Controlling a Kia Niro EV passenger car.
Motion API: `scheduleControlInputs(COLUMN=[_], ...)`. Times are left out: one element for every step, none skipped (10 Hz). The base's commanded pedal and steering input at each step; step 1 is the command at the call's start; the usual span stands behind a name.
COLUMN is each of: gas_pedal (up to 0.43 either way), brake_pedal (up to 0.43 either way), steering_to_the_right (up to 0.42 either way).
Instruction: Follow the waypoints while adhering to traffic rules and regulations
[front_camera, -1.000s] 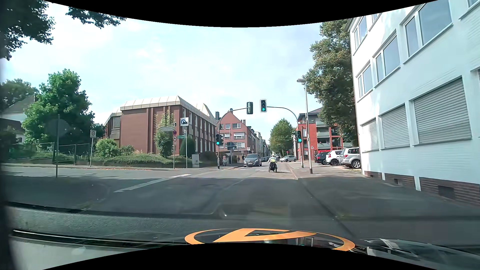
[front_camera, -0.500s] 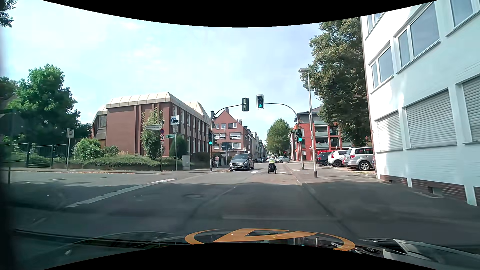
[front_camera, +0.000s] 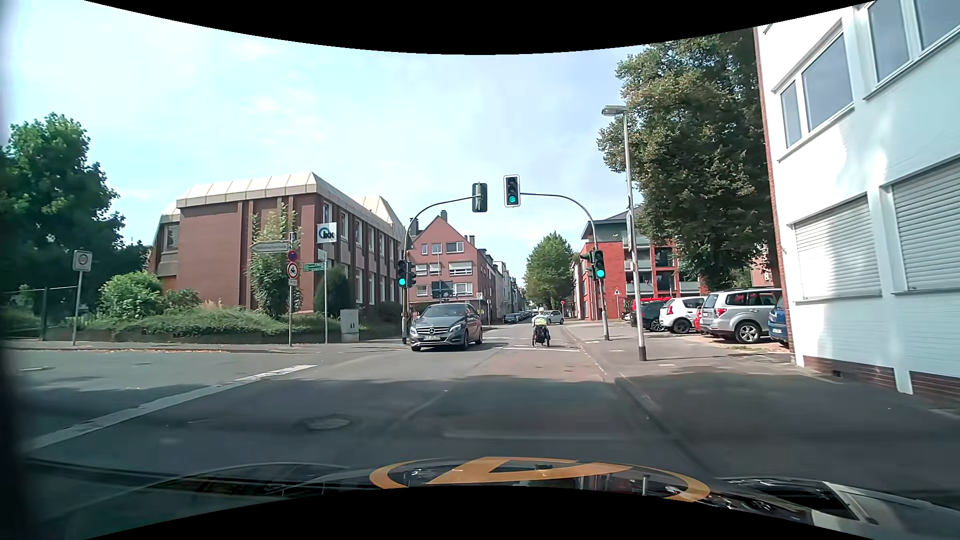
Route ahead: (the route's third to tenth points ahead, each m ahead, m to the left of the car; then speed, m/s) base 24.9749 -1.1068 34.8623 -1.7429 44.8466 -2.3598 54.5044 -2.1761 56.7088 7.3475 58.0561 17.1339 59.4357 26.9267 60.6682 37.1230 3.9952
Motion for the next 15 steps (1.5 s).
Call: scheduleControlInputs(gas_pedal=[0.067,0.067,0.067,0.067,0.067,0.067,0.067,0.059,0.059,0.059,0.047,0.039,0.028,0.028,0.028], brake_pedal=[0.0,0.0,0.0,0.0,0.0,0.0,0.0,0.0,0.0,0.0,0.0,0.0,0.0,0.0,0.0], steering_to_the_right=[0.038,0.038,0.038,0.036,0.034,0.032,0.032,0.033,0.032,0.031,0.031,0.029,0.027,0.026,0.026])
